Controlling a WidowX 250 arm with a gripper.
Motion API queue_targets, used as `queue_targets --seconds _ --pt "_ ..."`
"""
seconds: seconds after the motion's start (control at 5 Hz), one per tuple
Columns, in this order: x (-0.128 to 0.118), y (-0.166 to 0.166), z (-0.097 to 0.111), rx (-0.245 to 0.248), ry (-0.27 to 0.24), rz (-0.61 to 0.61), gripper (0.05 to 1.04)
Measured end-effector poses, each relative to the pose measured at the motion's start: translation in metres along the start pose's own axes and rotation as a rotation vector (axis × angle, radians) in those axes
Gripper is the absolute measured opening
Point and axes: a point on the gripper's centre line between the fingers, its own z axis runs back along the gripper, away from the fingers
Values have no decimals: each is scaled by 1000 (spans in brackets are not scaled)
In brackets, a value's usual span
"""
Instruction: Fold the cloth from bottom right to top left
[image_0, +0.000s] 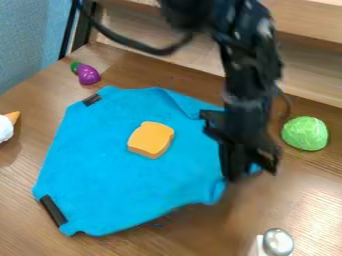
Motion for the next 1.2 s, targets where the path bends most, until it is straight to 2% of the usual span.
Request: queue_targets --seconds 0.2,0.4,0.6,0.8,1.2 --pt "3 38 18 0 -37 98 59" --pt "1 75 26 5 -44 178 59" --pt "-13 123 41 26 -83 297 59" --pt "-29 159 49 42 -98 388 59" --pt "-43 198 53 56 -108 462 59"
